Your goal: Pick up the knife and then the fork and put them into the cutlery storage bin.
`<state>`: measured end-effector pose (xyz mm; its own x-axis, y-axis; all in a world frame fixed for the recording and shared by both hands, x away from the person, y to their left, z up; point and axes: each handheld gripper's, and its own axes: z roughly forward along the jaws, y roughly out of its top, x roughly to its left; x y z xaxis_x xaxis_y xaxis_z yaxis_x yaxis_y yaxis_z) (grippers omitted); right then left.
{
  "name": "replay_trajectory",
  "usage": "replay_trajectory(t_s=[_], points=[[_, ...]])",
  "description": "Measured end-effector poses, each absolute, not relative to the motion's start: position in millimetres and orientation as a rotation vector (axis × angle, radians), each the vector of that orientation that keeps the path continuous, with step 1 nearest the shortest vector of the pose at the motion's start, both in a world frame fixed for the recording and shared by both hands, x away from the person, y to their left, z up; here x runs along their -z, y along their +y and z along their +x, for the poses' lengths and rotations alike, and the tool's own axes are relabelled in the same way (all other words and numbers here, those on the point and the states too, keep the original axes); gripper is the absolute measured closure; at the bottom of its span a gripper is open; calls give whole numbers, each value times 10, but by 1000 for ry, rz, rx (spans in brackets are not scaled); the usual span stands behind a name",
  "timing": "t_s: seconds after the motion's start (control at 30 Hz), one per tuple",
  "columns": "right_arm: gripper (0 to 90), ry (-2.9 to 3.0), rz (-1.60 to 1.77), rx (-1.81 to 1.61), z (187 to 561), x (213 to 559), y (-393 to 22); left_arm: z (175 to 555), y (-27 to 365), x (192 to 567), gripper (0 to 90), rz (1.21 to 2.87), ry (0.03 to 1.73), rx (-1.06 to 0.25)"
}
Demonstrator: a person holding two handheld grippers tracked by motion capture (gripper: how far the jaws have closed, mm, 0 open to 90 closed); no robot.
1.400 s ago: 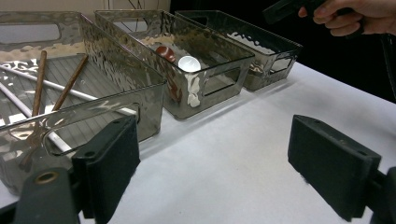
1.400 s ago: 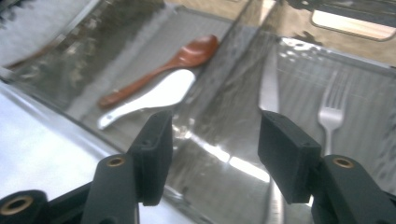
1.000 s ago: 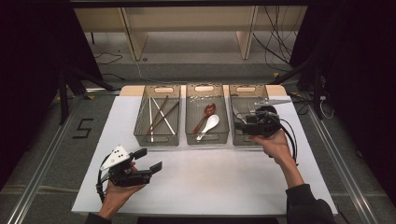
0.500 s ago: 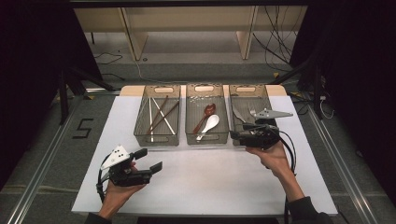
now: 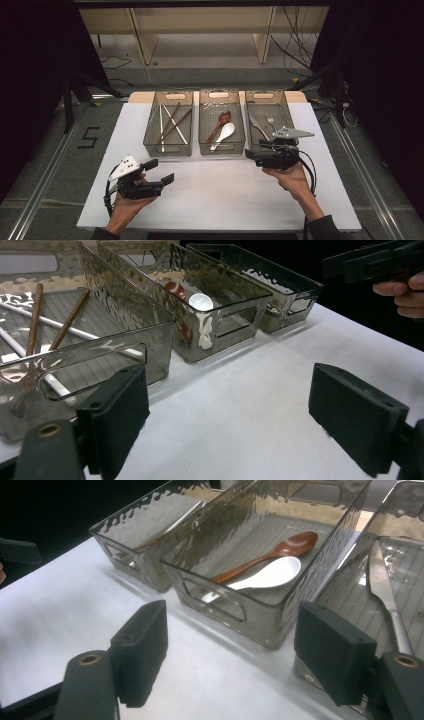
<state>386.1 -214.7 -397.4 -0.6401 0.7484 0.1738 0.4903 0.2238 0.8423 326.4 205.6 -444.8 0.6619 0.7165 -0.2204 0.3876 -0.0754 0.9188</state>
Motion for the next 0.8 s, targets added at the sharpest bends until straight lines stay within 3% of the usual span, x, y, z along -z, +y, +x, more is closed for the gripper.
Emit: replay_trajectory(t_s=[0.8], points=[[263, 2191, 1132, -1442, 3502, 4146, -2213, 3265, 2036, 4463, 158, 1726, 895, -312]])
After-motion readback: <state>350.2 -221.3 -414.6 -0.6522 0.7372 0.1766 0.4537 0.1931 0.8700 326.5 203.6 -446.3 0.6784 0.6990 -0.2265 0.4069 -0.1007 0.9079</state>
